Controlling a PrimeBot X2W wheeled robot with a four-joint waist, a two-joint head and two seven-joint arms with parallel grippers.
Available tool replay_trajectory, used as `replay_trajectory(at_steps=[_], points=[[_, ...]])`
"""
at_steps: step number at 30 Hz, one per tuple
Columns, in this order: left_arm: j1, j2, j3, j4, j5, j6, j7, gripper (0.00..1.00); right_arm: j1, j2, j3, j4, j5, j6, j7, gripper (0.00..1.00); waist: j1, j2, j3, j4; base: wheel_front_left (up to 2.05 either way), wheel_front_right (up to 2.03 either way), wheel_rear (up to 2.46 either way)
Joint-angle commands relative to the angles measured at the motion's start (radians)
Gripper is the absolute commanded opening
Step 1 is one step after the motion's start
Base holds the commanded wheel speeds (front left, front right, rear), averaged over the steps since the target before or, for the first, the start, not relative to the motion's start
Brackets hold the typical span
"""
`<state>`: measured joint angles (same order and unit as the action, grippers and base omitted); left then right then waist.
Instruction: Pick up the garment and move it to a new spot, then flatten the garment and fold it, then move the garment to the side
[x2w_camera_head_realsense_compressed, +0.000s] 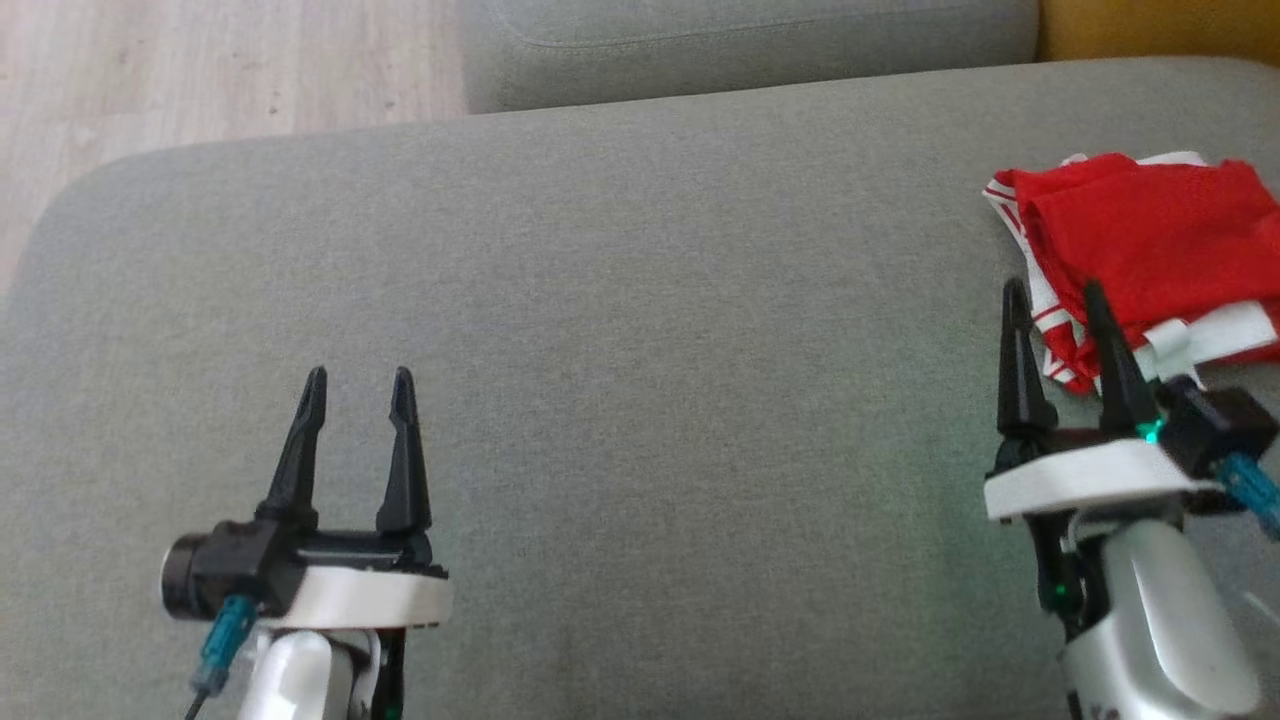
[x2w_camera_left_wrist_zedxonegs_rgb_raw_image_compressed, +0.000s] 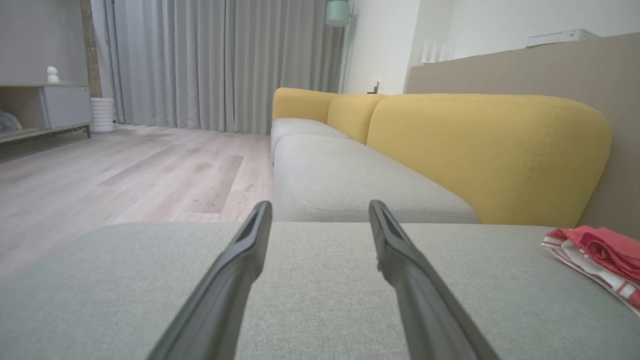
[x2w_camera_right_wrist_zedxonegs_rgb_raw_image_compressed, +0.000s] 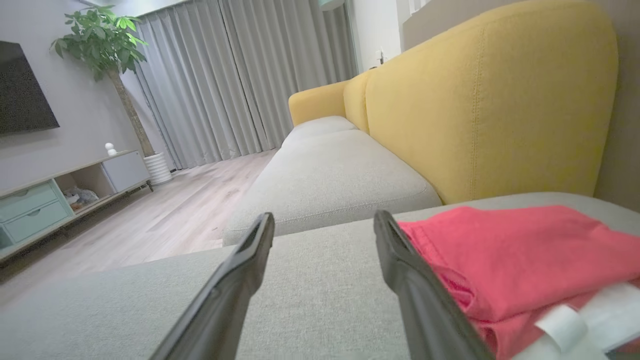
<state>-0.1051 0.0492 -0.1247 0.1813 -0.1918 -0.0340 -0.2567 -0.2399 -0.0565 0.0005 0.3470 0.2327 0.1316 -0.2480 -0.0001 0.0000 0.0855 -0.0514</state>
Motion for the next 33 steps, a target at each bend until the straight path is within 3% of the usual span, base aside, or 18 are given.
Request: replay_trajectory(at_steps=[1, 19, 33], points=[[-0.011, 0.001, 0.031, -0.029, -0.023, 0.005, -0.005, 1.0, -0.012, 0.006, 0.029, -0.039, 0.015, -0.001, -0.012, 1.0, 0.0001, 0.0, -0.003, 0.007, 0.0, 0.0, 0.0], [-0.006, 0.001, 0.02, -0.027, -0.067, 0.041, -0.005, 1.0, 0.062, 0.006, 0.054, -0.057, 0.023, -0.001, -0.014, 1.0, 0.0001, 0.0, -0.015, 0.017, 0.0, 0.0, 0.0], [0.001, 0.001, 0.039, -0.016, -0.104, 0.024, -0.005, 1.0, 0.06, 0.006, 0.057, -0.068, 0.021, -0.001, -0.014, 1.0, 0.0001, 0.0, -0.013, 0.007, 0.0, 0.0, 0.0]])
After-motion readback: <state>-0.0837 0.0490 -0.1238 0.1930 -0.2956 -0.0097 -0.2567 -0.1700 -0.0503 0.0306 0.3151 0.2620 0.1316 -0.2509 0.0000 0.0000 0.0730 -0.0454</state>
